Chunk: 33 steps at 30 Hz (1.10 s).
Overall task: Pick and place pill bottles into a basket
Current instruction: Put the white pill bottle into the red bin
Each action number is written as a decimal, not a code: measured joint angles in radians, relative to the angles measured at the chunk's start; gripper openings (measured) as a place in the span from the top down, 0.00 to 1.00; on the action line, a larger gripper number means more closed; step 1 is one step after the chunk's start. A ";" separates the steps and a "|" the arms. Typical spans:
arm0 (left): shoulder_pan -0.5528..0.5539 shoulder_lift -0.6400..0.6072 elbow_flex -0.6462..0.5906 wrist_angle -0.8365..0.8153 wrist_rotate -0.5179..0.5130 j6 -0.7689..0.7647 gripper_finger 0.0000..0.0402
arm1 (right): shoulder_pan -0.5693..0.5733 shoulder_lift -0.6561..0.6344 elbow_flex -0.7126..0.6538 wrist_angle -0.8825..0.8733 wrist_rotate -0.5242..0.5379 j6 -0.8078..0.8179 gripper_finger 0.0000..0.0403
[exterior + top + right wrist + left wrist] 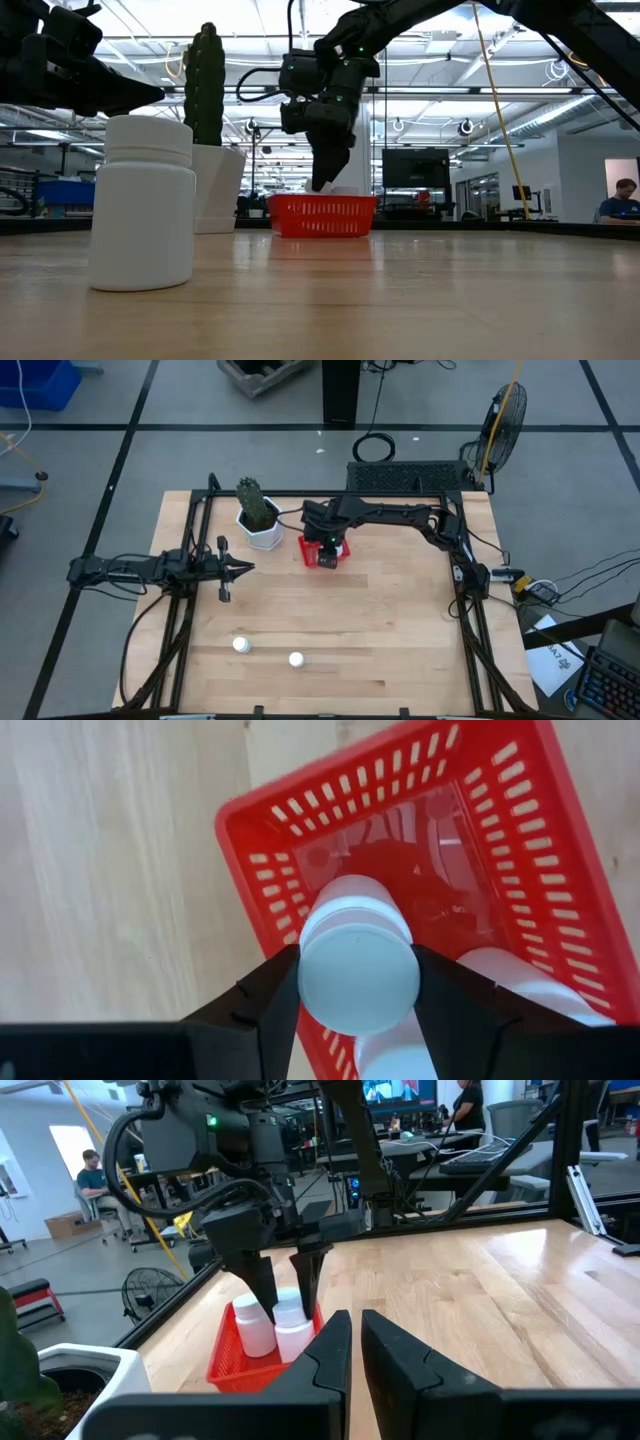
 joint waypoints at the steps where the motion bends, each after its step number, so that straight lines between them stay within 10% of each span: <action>1: 0.000 0.000 0.000 0.000 0.000 0.000 0.91 | 0.002 0.000 0.000 0.003 0.001 -0.005 0.59; 21: 0.000 0.000 0.000 0.000 0.000 0.000 0.91 | 0.015 -0.011 0.000 0.011 0.010 -0.006 0.40; 33: 0.000 0.000 0.000 0.000 0.000 0.000 0.91 | 0.155 -0.233 -0.068 -0.014 0.055 0.104 0.61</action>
